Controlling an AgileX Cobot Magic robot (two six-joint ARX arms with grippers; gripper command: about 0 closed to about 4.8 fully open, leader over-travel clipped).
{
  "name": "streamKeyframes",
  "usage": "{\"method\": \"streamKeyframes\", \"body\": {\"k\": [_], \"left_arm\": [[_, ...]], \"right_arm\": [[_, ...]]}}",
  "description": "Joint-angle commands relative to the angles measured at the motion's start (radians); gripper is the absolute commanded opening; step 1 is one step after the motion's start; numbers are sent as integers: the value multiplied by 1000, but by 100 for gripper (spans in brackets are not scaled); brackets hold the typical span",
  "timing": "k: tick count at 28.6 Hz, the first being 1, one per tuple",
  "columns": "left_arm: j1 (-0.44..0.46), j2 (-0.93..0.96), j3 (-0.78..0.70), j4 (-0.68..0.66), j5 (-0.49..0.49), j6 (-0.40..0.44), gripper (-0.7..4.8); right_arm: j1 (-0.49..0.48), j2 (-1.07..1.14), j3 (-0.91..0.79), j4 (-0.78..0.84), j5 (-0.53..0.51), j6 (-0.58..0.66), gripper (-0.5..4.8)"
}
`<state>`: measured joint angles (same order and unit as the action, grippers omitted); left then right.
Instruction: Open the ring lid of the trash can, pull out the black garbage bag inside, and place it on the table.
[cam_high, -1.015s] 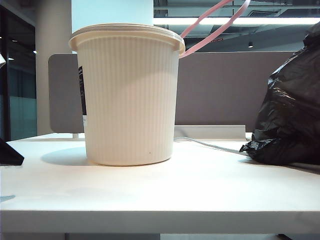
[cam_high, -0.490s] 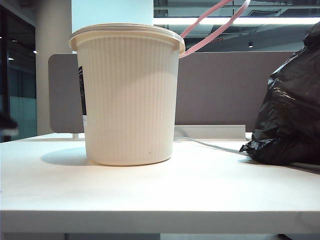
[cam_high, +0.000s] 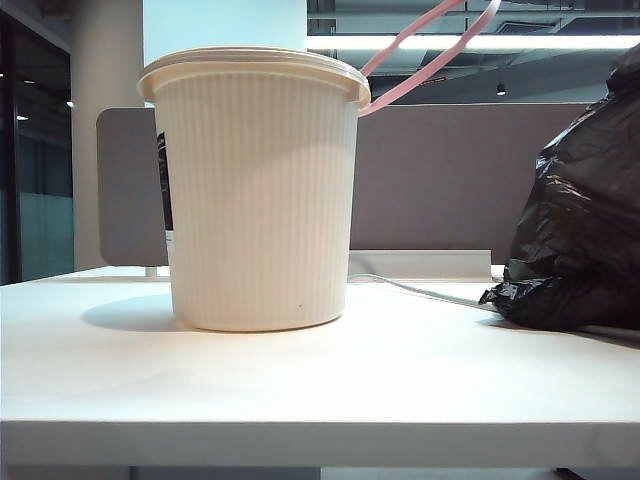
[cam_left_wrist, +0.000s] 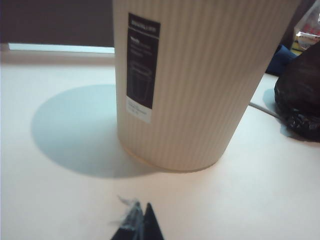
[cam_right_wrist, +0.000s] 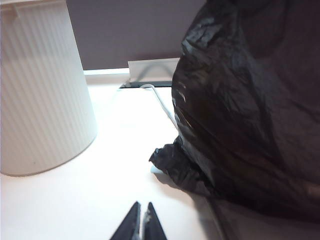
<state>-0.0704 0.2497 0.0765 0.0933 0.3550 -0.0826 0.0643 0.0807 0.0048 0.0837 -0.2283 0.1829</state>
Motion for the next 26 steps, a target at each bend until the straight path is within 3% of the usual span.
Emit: {"method": "streamKeyframes", "body": {"k": [1, 26], "left_arm": [[17, -21, 3, 9, 1, 0, -6], [54, -247, 3, 3, 1, 0, -6]], "right_arm": [[-10, -25, -2, 14, -2, 1, 18], [-58, -78, -2, 17, 1, 0, 18]]}}
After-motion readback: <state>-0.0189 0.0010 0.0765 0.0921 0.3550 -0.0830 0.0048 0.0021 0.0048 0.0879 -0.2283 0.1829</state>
